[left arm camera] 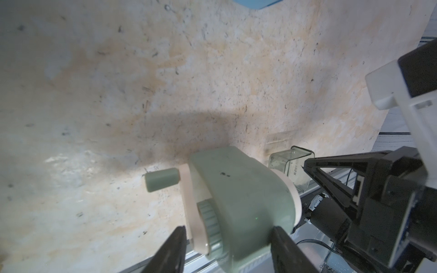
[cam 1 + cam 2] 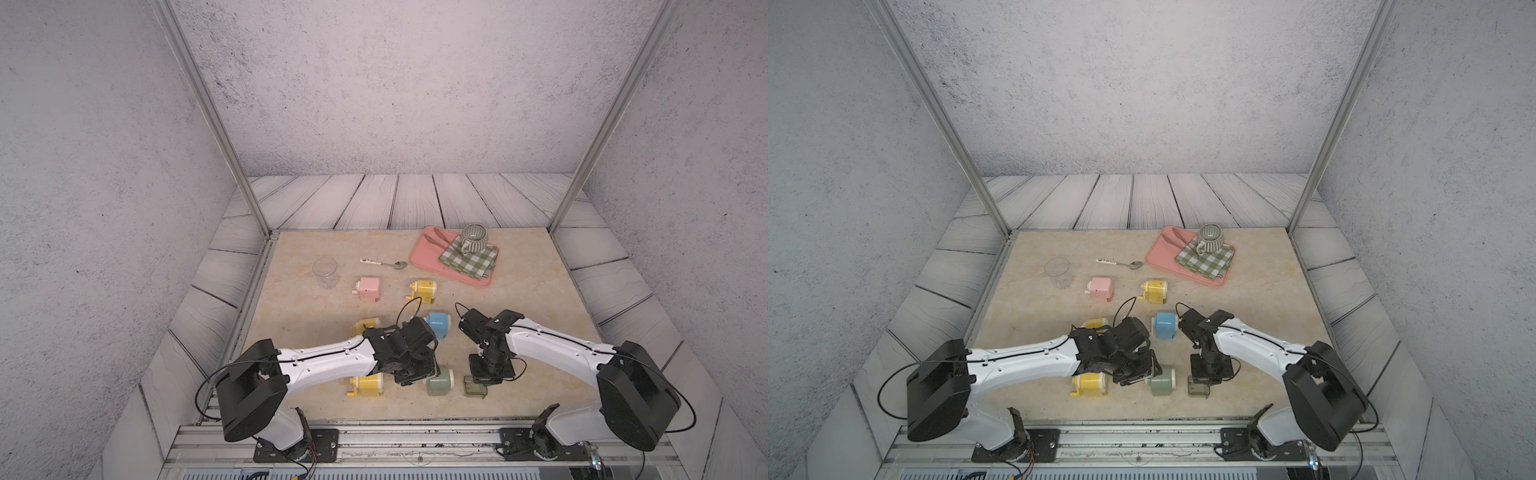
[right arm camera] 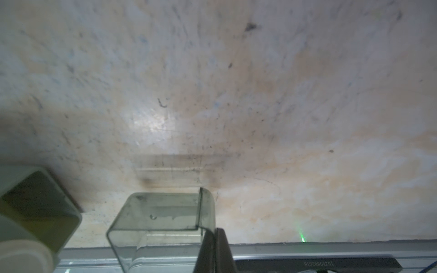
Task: Put the tray back into the pencil sharpener
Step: Close the container of the pencil sharpener.
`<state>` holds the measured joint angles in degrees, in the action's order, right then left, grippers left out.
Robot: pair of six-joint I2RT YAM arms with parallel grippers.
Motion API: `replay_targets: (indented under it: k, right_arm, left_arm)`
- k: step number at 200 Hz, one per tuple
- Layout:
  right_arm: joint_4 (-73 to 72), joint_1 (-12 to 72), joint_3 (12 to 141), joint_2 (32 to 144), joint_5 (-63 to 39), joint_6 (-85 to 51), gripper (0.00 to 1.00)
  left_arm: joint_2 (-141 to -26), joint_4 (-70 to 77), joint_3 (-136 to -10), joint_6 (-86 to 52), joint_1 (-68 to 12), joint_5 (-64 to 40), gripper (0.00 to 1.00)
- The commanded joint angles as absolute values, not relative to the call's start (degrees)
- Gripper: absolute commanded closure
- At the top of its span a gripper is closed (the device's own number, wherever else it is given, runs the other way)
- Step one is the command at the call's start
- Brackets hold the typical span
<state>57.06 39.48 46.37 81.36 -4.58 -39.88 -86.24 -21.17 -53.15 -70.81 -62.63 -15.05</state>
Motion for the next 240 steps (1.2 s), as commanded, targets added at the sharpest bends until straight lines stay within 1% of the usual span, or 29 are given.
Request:
replay_targets:
  k: [1,53,118,240]
  right_arm:
    - [57.5,40.6,46.9,82.4,-4.5,-41.2,1.0]
    - [57.3,42.9,48.2,84.6,-4.0,-42.6,1.0]
    - [58.1,43.2,51.8,87.8,-4.0,-42.3,1.0]
    - [57.6,45.7,53.2,90.8,-5.4,-43.4,1.0]
  left_arm:
    - [-85.6,-25.4,-50.9,-70.7,-62.8,-14.8,0.4]
    - [-85.3,-25.1,-50.2,-70.5,-62.6,-15.0,0.4]
    - [-85.5,-24.6,-49.9,-70.1,-62.3,-15.6,0.4]
    - [-85.6,-24.4,-48.1,-69.5,-62.1,-16.0,0.42]
